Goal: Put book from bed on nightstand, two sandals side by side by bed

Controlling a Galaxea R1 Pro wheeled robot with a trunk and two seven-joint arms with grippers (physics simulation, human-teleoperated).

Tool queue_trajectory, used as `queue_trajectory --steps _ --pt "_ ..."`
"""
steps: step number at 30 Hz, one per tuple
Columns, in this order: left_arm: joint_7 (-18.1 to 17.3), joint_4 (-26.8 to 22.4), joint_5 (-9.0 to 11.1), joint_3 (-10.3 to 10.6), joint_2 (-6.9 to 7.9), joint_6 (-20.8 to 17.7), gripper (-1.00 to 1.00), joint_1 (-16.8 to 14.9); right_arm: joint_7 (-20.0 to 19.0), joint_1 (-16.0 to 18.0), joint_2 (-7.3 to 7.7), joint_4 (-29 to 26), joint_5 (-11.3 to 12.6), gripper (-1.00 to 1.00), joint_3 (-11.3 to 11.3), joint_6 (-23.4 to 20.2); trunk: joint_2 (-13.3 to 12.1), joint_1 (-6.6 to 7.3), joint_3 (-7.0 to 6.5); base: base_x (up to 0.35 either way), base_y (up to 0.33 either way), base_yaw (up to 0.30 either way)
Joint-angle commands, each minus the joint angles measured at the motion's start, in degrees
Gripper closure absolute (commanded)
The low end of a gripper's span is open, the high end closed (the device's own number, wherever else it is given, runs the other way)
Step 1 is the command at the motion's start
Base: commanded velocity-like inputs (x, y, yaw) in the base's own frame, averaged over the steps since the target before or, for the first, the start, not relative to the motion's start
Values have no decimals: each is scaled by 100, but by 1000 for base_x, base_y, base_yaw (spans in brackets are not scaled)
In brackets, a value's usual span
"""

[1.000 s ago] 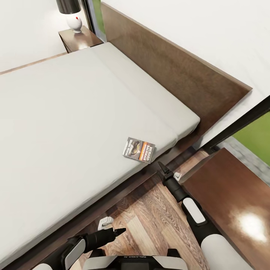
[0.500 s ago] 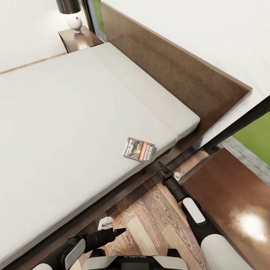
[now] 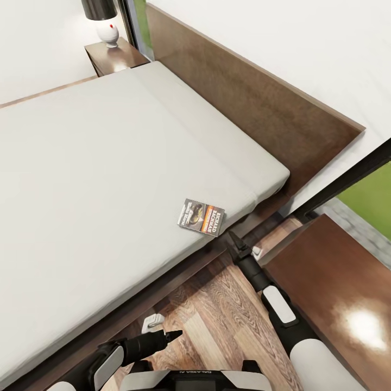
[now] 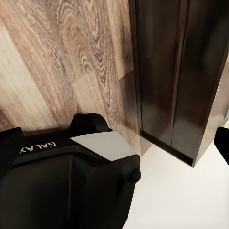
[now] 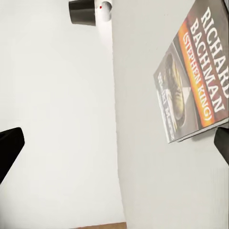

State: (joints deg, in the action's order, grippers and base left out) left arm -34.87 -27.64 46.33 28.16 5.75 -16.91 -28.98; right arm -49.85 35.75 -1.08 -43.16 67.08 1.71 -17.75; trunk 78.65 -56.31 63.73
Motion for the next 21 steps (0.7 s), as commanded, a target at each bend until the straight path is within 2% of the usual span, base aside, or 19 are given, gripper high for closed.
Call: queue_trajectory --steps 1,5,21 --pt "1 -5 60 23 5 -44 -100 -3 -63 2 6 2 60 -100 10 -47 2 0 2 0 0 0" --pt "1 -5 60 23 5 -47 -100 -3 -115 2 10 1 60 -100 9 -46 2 0 2 0 0 0" --pt "2 -5 60 23 5 -49 -100 -3 -130 2 11 0 59 -100 5 -44 643 -351 290 0 0 0"
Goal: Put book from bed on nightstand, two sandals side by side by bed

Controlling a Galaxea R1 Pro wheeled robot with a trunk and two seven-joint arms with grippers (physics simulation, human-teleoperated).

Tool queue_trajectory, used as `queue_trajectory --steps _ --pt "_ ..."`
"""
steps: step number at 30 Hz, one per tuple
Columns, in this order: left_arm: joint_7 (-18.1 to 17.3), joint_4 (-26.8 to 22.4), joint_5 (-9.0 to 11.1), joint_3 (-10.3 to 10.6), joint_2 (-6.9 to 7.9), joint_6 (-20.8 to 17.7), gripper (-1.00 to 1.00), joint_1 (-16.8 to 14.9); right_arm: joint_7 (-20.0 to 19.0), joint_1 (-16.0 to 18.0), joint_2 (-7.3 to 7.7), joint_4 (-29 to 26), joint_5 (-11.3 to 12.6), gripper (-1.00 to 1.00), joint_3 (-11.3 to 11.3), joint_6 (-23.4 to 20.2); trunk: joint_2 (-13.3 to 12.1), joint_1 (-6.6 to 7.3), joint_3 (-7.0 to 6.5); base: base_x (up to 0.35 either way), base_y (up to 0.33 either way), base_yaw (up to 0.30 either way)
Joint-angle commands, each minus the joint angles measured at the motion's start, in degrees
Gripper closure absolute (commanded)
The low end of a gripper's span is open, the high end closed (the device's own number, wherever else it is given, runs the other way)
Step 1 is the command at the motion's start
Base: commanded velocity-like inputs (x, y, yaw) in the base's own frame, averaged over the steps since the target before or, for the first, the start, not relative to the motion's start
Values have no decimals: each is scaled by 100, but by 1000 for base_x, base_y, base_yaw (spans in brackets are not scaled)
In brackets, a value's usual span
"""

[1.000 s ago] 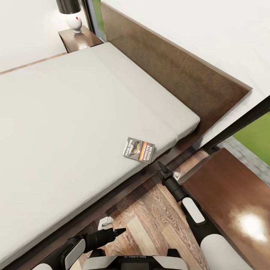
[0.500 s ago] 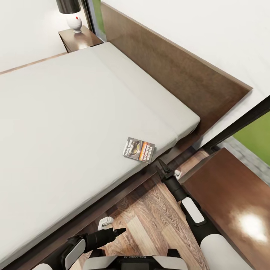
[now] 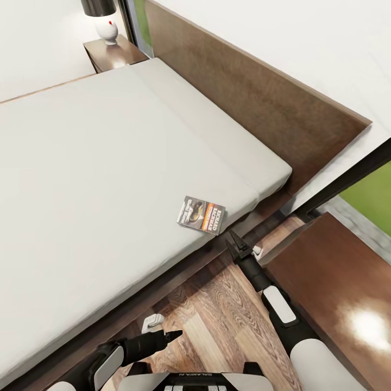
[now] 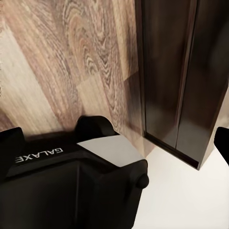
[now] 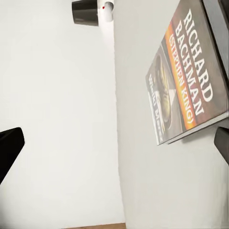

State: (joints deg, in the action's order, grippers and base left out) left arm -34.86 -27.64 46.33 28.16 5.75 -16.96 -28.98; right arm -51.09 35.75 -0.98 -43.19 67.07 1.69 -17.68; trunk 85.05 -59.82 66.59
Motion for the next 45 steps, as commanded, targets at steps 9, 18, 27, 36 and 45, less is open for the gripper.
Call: queue_trajectory --steps 9,18,27,36,45 --pt "-3 -5 61 23 5 -44 -100 -3 -6 2 1 3 61 -100 7 -51 364 -198 165 0 0 0" --pt "-3 -5 61 23 5 -44 -100 -3 -6 2 1 3 61 -100 7 -51 725 -396 326 0 0 0" --pt "-3 -5 61 23 5 -44 -100 -3 -6 2 1 3 61 -100 7 -51 1086 -593 488 0 0 0" --pt "-3 -9 59 23 5 -43 -100 -3 -6 2 1 3 61 -100 7 -51 1327 -725 595 0 0 0" --pt "-12 -200 32 99 -33 -38 -100 -3 3 2 0 3 61 -100 7 -51 1327 -725 595 0 0 0"
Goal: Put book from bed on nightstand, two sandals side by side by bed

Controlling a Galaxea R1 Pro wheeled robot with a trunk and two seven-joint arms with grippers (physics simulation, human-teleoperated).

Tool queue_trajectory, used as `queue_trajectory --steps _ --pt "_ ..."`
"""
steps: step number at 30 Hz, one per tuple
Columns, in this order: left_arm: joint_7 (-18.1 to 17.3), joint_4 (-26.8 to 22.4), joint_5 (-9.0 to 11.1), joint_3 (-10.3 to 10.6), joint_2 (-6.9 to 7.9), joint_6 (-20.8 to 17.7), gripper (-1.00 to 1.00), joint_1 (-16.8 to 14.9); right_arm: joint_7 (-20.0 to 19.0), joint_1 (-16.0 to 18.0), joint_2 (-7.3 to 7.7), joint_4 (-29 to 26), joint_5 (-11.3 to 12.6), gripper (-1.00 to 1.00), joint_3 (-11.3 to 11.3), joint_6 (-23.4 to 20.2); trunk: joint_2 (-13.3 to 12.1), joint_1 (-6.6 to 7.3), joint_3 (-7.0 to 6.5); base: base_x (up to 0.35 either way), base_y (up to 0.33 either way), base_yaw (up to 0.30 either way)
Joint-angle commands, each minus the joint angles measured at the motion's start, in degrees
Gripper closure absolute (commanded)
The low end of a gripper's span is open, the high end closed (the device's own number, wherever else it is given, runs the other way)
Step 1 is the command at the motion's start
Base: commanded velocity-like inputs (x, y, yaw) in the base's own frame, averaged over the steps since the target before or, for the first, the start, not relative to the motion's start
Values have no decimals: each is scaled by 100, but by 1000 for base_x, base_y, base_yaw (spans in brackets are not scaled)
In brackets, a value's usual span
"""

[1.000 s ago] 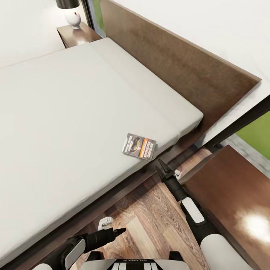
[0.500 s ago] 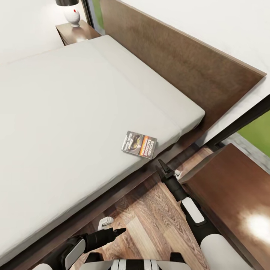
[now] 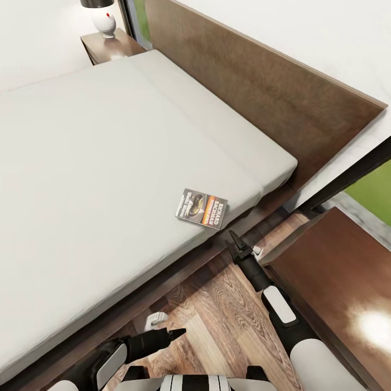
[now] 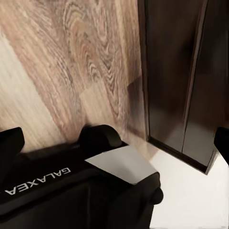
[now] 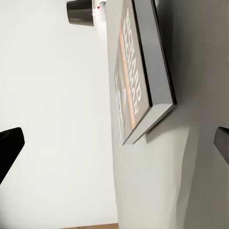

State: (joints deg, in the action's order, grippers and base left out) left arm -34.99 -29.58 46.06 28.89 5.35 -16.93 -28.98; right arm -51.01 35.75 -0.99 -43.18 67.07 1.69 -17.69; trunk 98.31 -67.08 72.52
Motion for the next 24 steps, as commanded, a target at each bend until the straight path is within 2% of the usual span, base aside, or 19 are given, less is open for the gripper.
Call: queue_trajectory --steps 1,5,7,12,15,20,24 --pt "1 -114 56 117 6 -44 -100 -3 -6 2 1 4 60 -100 7 -51 1 0 2 0 0 0" --pt "-3 -859 57 563 39 -214 -100 -3 -6 2 -2 9 60 -100 7 -51 1 0 2 0 0 0" --pt "-1 -1171 55 645 54 -393 -100 -3 -5 2 -2 8 60 -100 7 -51 1 0 2 0 0 0" --pt "1 -1708 53 721 76 -771 -100 -3 -5 2 -2 11 60 -100 7 -51 1 0 2 0 0 0" --pt "1 -1785 52 729 86 -821 -100 -3 -5 2 1 11 60 -100 7 -51 1 0 2 0 0 0" --pt "0 -1811 57 739 206 -837 -100 -3 -5 2 2 11 60 -100 7 -51 1 0 2 0 0 0" --pt "0 -1809 61 741 220 -838 -100 -3 -5 2 2 11 60 -100 7 -51 1 0 2 0 0 0"
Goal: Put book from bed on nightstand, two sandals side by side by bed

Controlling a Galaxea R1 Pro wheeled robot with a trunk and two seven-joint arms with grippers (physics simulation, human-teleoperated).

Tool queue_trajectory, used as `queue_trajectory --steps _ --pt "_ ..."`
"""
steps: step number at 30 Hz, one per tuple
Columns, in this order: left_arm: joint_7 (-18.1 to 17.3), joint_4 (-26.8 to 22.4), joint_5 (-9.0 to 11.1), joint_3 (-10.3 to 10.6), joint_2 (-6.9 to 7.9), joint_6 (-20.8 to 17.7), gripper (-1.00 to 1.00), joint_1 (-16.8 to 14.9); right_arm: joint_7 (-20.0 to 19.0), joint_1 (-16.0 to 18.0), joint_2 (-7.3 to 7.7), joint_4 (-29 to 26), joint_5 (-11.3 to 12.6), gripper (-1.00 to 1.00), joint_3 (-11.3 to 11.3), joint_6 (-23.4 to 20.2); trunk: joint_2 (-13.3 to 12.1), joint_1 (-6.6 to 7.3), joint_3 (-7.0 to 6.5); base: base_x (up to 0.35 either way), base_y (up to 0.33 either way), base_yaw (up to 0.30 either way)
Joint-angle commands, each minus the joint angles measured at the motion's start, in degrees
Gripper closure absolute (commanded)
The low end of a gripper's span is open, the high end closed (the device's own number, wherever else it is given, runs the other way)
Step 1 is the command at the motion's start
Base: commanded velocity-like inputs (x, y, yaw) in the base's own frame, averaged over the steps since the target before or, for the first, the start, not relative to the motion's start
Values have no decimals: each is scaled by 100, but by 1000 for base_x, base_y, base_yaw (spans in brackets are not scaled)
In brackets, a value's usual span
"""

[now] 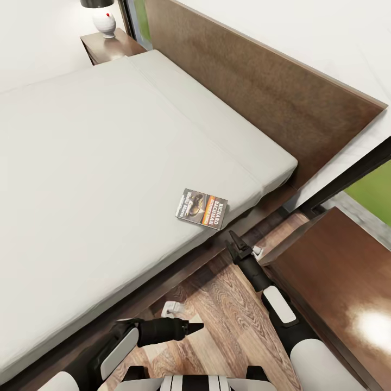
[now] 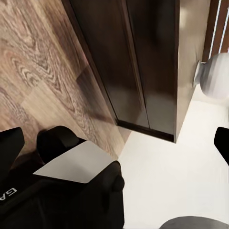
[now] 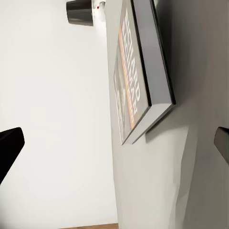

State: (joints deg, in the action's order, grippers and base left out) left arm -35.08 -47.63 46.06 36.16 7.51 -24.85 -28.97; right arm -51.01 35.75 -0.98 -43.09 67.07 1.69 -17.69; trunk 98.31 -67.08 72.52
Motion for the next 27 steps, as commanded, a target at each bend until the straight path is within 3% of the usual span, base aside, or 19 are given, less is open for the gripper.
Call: queue_trajectory --steps 1,27 --pt "9 -3 60 14 2 -46 -100 -4 -6 2 -1 2 60 -100 7 -51 1 0 2 0 0 0" --pt "10 -1 61 32 -21 -37 -100 -4 -6 2 1 2 60 -100 7 -51 1 0 2 45 0 0"
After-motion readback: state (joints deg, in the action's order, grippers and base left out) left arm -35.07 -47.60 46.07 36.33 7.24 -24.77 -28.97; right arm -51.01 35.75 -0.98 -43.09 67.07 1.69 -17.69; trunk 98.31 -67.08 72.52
